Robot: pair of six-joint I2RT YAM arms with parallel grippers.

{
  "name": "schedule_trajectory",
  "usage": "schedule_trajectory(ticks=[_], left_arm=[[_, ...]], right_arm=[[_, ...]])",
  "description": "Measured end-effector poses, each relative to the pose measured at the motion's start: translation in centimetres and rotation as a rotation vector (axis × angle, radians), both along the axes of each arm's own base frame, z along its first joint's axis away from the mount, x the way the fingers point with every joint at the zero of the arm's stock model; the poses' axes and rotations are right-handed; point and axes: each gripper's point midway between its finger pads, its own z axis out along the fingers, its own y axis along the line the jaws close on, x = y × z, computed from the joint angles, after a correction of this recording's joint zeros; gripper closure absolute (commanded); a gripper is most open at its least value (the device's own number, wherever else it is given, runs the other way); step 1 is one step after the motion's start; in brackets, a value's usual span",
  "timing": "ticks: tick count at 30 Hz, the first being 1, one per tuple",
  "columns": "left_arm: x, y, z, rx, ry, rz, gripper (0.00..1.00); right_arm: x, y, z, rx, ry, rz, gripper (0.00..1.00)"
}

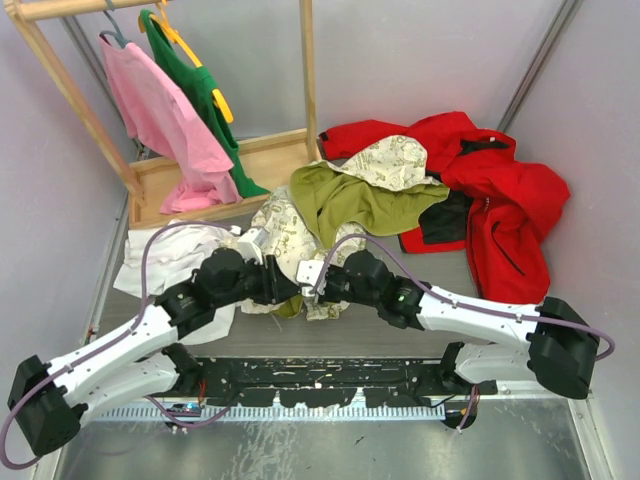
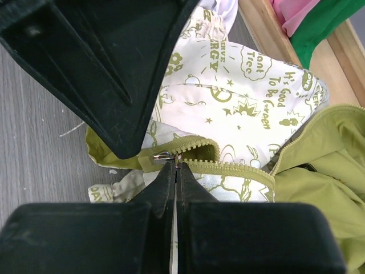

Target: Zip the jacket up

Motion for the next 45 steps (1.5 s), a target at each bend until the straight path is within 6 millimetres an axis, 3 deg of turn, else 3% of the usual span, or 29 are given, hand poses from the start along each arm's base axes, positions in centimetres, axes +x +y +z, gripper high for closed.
schedule_trajectory(ticks=[8, 15, 21, 28, 31, 45], left_arm=[[0.1, 2.6, 2.3, -0.084, 0.025, 0.184, 0.57], [-0.4, 4.1, 3.1, -0.157, 0.047, 0.273, 0.63], [-0.1, 3.3, 2.5, -0.190, 0.093, 0.282, 0.65], [0.4, 2.2, -1.5, -0.198, 0.172, 0.306, 0.65], [0.8, 2.3, -2.2, -0.225, 0.165, 0.334, 0.65], [3.0, 2.4, 0.5, -0.401, 0.036, 0.403, 0.68]], right_arm=[[0.6, 1.0, 0.4, 0.044, 0.087, -0.069, 0.99], [1.5, 2.2, 0.8, 0.085, 0.159, -0.134, 0.99], [1.7, 2.8, 0.7, 0.115, 0.215, -0.162, 0.99], [1.6, 3.0, 0.8, 0.147, 0.260, -0.189, 0.99], [1.6, 3.0, 0.8, 0.154, 0.272, -0.195, 0.99], [1.3, 2.9, 1.7, 0.193, 0.289, -0.201, 0.99]])
